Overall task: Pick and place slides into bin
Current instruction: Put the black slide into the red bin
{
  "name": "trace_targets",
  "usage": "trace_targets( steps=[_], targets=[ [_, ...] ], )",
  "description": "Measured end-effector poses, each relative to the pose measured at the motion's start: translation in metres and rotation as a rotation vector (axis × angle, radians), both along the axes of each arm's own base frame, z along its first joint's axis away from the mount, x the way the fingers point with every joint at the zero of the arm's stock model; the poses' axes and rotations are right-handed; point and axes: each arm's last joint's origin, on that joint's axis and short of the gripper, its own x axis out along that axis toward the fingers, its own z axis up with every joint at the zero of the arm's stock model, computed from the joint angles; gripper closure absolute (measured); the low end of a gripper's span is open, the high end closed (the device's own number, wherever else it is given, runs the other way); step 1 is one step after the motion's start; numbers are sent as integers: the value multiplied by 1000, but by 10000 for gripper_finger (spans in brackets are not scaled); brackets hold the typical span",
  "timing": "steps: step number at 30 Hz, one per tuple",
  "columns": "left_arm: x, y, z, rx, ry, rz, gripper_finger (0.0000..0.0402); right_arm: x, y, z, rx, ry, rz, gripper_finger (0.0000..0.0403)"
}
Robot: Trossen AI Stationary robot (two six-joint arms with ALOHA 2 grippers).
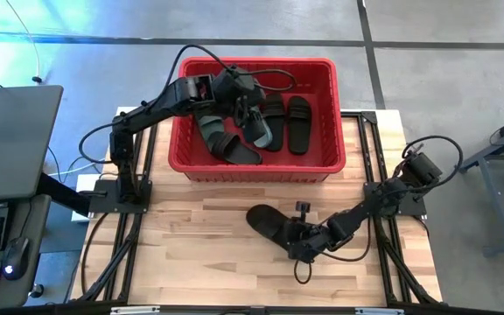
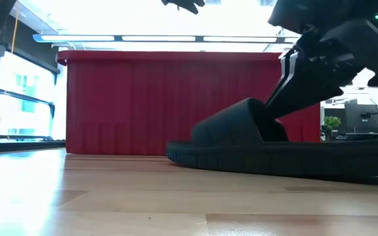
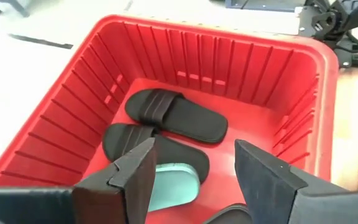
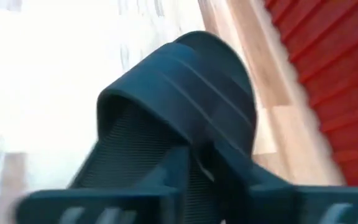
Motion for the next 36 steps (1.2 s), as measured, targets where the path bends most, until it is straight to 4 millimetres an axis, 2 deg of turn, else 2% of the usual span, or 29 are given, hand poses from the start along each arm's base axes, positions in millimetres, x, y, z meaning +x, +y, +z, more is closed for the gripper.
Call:
trace_targets(
  steps=[2,6,10,16,21,26,29,32,36],
  targets=[
    [0,0,0,-1,-2,-2,202,1,-1,0,50,-7,-31,390],
    [-1,-2,2,-25,-13,-48,202,3,0,4,102,-53,-107,377],
    [-3,-5,5,-36,-25,-95,202,9,3,26,133,-93,-128,398],
    [-14,-10,30,29,-114,-172,202,11,1,97,46,-205,-177,400],
    [-29,-17,54,91,-241,-227,202,4,-12,175,-113,-359,-267,401],
    [-44,-23,77,171,-340,-251,202,2,-40,238,-304,-402,-363,402],
    [-53,-26,87,209,-381,-258,202,5,-66,261,-412,-366,-435,402],
    [-62,-29,95,227,-414,-256,202,9,-100,271,-382,-386,-582,402],
    [-70,-32,100,257,-415,-267,202,9,-145,267,-234,-400,-773,402]
  ],
)
